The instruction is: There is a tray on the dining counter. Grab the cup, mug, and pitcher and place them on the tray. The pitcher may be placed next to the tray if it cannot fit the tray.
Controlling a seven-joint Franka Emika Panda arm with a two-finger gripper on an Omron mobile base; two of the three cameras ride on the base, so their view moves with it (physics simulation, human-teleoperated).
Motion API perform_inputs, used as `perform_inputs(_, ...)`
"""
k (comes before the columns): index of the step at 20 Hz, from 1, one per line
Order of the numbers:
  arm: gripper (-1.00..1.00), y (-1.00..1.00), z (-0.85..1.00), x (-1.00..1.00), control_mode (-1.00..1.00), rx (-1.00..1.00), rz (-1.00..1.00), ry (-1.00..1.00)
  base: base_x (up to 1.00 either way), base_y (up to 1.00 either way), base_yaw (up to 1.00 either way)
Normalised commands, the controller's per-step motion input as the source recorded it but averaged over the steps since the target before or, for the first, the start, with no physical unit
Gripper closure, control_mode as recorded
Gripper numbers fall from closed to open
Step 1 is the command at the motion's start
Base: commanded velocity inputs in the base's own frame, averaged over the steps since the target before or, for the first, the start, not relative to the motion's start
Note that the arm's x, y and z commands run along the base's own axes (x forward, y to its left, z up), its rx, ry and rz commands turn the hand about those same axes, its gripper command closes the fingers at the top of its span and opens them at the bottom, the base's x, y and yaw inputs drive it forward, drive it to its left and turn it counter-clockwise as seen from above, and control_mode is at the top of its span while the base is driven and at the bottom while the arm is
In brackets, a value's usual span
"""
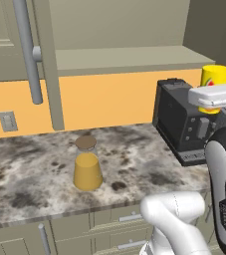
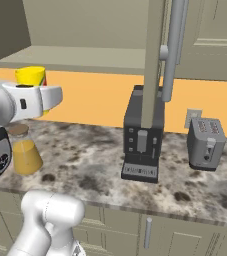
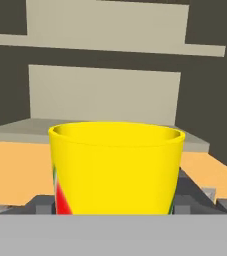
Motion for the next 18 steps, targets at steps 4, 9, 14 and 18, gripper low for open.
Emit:
perform_inputs(4,1.0,0.0,0.0,0.0,1.0,0.0,0.0,0.0,-0.04,0.0,0.0)
perform_inputs(9,1.0,0.0,0.0,0.0,1.0,0.0,0.0,0.0,-0.88,0.0,-0.09)
perform_inputs(14,1.0,0.0,0.0,0.0,1.0,0.0,0.0,0.0,-1.0,-0.01,-0.43)
perform_inputs(18,1.0,0.0,0.0,0.0,1.0,0.0,0.0,0.0,-1.0,-0.01,-0.63)
